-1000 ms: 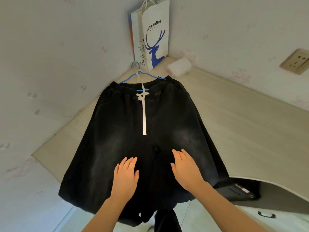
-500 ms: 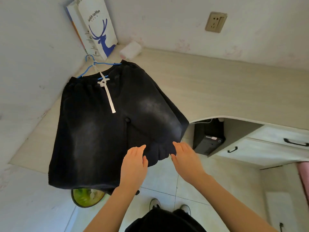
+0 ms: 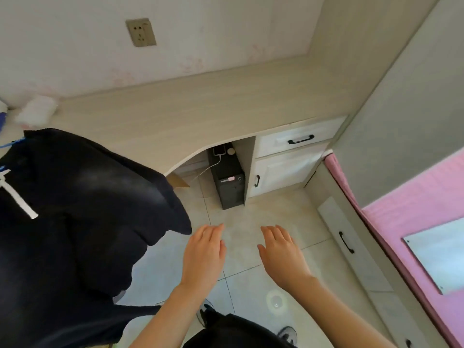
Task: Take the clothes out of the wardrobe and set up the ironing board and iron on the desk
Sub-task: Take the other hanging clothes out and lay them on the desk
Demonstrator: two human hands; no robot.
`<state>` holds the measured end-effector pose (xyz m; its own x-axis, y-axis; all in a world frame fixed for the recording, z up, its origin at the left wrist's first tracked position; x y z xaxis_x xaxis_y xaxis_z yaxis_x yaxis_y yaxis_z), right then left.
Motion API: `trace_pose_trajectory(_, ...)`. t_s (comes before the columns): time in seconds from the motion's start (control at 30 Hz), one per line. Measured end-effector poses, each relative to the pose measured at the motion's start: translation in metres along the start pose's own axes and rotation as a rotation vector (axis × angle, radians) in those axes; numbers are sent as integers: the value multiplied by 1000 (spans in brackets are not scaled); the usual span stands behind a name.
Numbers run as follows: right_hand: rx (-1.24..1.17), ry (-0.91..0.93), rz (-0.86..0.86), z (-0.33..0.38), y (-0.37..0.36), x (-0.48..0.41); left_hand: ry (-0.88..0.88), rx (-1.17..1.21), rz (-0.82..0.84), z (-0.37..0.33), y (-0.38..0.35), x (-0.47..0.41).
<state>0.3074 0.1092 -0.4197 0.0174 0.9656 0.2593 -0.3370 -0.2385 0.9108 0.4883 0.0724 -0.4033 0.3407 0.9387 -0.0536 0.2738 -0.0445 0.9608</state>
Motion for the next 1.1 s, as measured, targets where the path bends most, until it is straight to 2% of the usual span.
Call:
trace_pose_trajectory(0.3, -39, -291, -134, -166, 32, 120, -263, 41, 101, -201, -66, 5)
trace_pose_trajectory(0.5, -73, -457, -208, -249, 44, 193, -456, 75, 167, -318, -96, 18)
trace_pose_trajectory(0.8, -94, -645, -267, -331, 64, 250, -646, 60, 217, -414, -122, 17)
trace_pose_trajectory(1.1, -81, -725, -338, -409, 112, 218, -766, 79, 144, -501, -137, -69)
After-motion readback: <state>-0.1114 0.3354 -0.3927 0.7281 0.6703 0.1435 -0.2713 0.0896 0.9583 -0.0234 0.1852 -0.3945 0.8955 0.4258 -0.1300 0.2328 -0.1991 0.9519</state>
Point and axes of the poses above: each hand's wrist, its own x-axis away from the middle knuckle, its own y-axis out of the back of the hand, z = x × y, the point moved 3 cm from there along -x, towards the middle knuckle, and after that the axes turned 5 degrees about -x, right-handed, at the moved point
